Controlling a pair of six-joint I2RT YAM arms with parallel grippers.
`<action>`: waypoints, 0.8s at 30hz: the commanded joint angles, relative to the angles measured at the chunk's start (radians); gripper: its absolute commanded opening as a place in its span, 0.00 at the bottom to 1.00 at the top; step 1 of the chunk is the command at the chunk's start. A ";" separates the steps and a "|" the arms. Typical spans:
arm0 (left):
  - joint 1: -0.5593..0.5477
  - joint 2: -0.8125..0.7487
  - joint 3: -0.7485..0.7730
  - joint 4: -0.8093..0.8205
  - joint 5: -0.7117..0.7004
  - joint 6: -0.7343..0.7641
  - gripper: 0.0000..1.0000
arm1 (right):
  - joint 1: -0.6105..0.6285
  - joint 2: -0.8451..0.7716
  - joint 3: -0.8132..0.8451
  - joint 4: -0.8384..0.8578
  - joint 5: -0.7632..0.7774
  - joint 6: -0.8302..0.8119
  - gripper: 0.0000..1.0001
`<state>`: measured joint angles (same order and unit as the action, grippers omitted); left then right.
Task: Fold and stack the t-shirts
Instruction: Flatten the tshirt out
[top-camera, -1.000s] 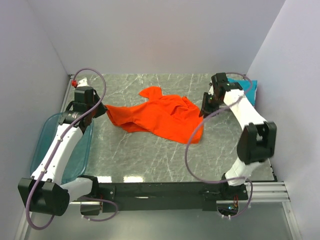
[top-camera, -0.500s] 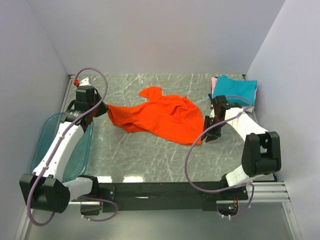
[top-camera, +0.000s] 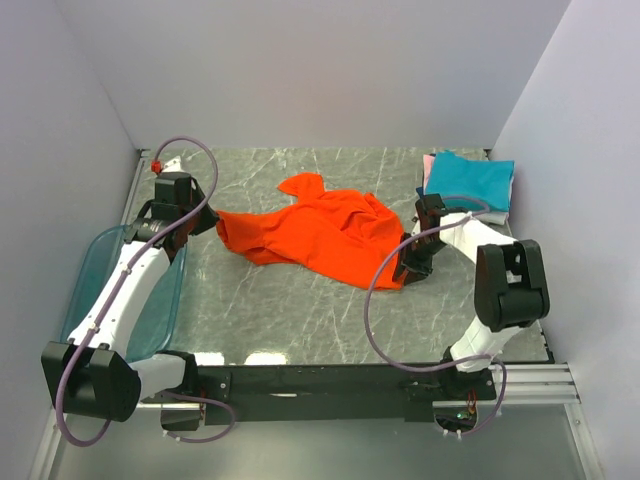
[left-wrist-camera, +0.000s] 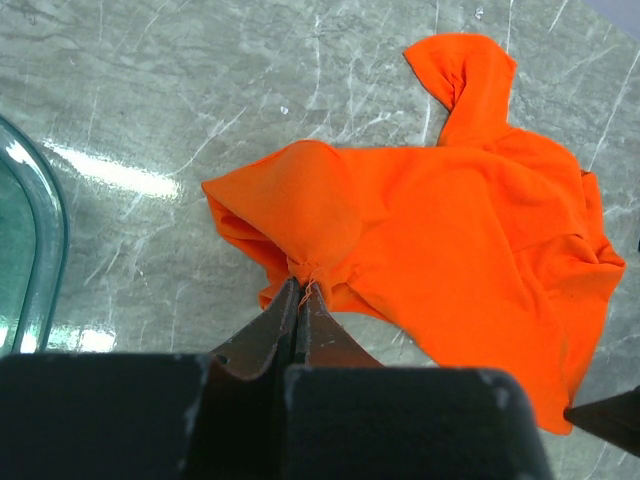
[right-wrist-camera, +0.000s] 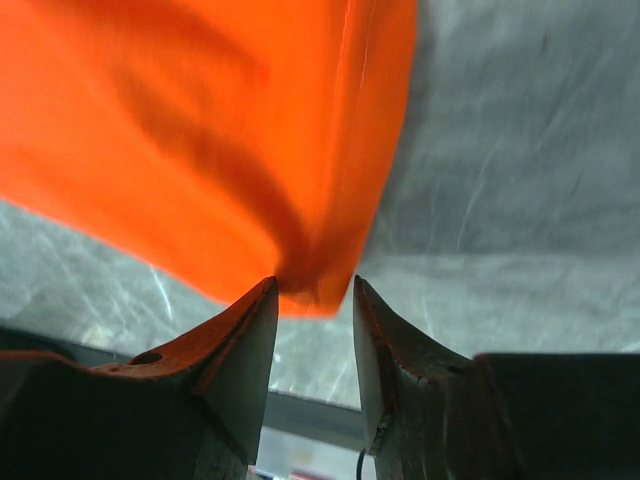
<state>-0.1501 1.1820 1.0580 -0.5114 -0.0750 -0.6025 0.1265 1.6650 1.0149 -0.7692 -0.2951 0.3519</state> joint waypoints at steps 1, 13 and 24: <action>0.004 -0.013 -0.007 0.040 0.003 0.009 0.00 | 0.004 0.035 0.073 0.073 0.056 0.009 0.43; 0.004 -0.012 -0.018 0.042 -0.006 0.009 0.00 | 0.004 0.232 0.220 0.107 0.111 0.005 0.38; 0.004 0.010 0.002 0.042 -0.012 0.029 0.00 | 0.005 0.447 0.608 0.001 0.192 0.022 0.39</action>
<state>-0.1501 1.1904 1.0481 -0.5102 -0.0765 -0.5949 0.1265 2.0613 1.5074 -0.7448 -0.1577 0.3679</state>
